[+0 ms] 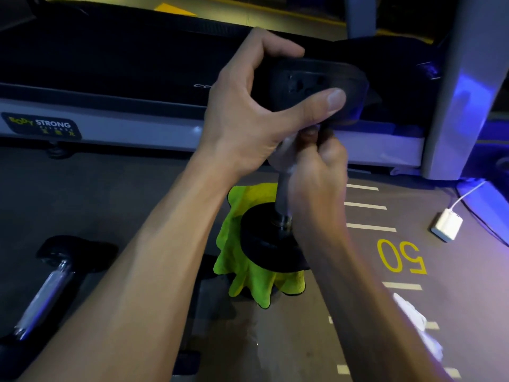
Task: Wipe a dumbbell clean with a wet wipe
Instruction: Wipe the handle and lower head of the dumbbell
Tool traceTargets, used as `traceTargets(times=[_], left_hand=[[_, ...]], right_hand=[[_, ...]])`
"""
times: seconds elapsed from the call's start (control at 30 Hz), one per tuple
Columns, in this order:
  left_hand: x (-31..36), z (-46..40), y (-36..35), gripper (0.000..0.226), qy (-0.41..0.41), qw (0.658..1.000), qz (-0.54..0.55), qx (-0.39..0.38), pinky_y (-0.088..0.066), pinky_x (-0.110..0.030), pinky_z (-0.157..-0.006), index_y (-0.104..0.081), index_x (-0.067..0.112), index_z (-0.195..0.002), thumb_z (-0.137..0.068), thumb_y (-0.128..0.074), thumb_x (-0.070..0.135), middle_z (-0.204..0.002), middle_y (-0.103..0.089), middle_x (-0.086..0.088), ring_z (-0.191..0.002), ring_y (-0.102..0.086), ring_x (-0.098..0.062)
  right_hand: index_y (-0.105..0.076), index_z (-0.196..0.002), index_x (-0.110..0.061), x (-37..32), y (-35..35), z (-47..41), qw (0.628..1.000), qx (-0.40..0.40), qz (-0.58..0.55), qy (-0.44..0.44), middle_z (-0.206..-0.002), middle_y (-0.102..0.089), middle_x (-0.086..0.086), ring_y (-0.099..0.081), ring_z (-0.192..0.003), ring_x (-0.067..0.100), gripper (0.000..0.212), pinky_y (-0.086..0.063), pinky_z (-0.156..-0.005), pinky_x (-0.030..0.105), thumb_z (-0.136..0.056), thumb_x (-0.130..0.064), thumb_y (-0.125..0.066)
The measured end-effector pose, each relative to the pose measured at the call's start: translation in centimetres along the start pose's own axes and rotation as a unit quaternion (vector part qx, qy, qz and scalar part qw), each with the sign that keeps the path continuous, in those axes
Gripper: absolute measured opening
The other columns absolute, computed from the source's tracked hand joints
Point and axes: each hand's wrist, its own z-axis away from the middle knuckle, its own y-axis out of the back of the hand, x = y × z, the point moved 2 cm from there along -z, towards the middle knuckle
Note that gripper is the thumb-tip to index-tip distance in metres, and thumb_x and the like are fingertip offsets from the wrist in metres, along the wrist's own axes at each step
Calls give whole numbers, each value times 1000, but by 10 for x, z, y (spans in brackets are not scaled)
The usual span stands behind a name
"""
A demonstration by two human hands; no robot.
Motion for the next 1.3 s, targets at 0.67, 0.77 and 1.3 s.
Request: traceTargets(times=[0.67, 0.77, 1.3], left_hand=[[0, 1, -3, 57, 2, 999, 39, 4, -58, -31, -83, -62, 2, -116, -77, -93, 31, -111, -72, -8, -99, -71, -19], [0, 2, -5, 58, -3, 999, 36, -1, -59, -34, -84, -62, 0, -117, -78, -93, 29, -112, -72, -13, -102, -71, -26], [-3, -3, -10, 54, -6, 1000, 25, 10, -59, -47, -88, -61, 6, -115, -80, -90, 34, -113, -69, -15, -105, -69, -31]], right_hand=[[-40, -105, -22, 30, 49, 38, 917, -256, 305, 29, -84, -57, -14, -55, -75, -4, 13, -42, -69, 14, -106, -32, -49], [-46, -96, -22, 28, 58, 25, 912, -262, 315, 31, -75, -59, -19, -55, -72, -11, 14, -38, -65, 8, -104, -31, -54], [-63, -96, -15, 33, 54, -5, 933, -278, 224, 42, -86, -68, -8, -62, -81, 9, 30, -51, -78, 39, -103, -41, -48]])
